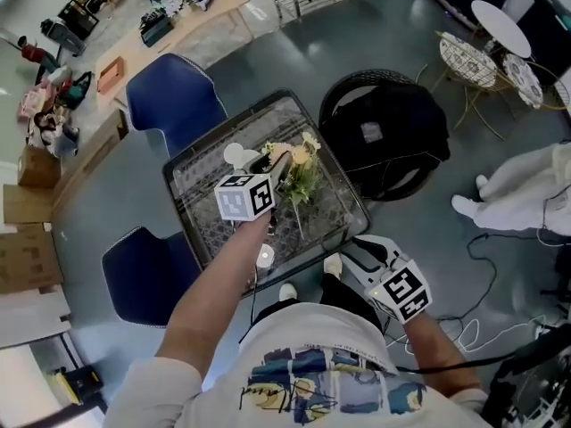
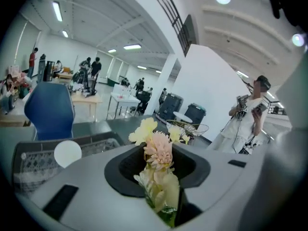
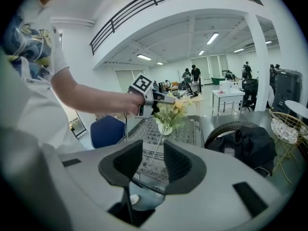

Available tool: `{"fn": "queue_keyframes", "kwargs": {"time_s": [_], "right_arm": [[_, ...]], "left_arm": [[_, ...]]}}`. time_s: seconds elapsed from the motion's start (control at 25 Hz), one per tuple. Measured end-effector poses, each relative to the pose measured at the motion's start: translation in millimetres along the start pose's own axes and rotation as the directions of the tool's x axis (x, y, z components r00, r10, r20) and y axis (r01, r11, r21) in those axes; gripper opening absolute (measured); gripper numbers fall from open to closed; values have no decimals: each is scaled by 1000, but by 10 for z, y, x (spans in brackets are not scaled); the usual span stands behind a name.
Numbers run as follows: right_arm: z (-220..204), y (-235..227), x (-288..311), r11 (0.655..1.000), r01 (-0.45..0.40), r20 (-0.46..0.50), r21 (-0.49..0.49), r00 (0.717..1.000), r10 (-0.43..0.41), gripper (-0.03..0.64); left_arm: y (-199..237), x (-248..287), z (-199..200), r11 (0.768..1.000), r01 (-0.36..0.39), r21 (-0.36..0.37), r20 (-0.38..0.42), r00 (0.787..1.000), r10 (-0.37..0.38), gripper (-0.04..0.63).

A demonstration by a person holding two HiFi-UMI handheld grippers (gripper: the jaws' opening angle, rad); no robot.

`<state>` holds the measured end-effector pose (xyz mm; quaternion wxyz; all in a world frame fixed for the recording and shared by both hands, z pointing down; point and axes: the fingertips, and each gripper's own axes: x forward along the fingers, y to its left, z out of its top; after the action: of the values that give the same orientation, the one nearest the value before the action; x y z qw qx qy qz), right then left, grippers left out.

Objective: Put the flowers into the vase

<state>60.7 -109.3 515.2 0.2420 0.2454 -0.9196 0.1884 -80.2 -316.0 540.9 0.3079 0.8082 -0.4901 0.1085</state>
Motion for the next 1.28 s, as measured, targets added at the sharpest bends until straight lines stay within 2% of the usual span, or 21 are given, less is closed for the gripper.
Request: {"fn": "queue_keyframes", "kwargs": {"time_s": [0.08, 0.2, 0.28, 0.44, 0.6, 0.84, 0.96, 1.12, 1.28], "right_arm": [[33, 42, 115, 1000, 9, 11, -2, 1000, -9, 127], [314, 439, 306, 999, -52, 37, 17, 998, 51, 127], [460, 577, 267, 998, -54, 43, 21, 998, 53, 127], [366, 387, 26, 1000, 1, 33, 7, 999, -1, 127], [287, 325, -146, 999, 45, 26, 9, 999, -46, 127], [413, 557, 66, 998, 61, 19, 32, 998, -62, 127], [349, 574, 19, 997, 71, 4, 42, 997, -71, 127], [291, 535, -18, 994, 94, -1, 57, 996, -94, 127], [245, 504, -62, 992, 109, -7, 64, 994, -109, 127]], "left_arm": [[-36, -188, 310, 998, 30, 60, 64, 997, -34, 137], [170, -991, 917, 992, -24, 120, 173, 985, 3, 135], [163, -1343, 1338, 987, -37, 155, 261, 965, -5, 134], [68, -1348, 1821, 971, -72, 229, 385, 923, -23, 133], [143, -1400, 2028, 964, -103, 245, 460, 888, -22, 133], [639, -1574, 2139, 950, -155, 271, 490, 872, 3, 133], [719, -1597, 2181, 955, -163, 250, 523, 853, 9, 133], [781, -1627, 2295, 942, -200, 269, 557, 830, 18, 133], [872, -1582, 2251, 936, -221, 275, 571, 820, 26, 133]]}}
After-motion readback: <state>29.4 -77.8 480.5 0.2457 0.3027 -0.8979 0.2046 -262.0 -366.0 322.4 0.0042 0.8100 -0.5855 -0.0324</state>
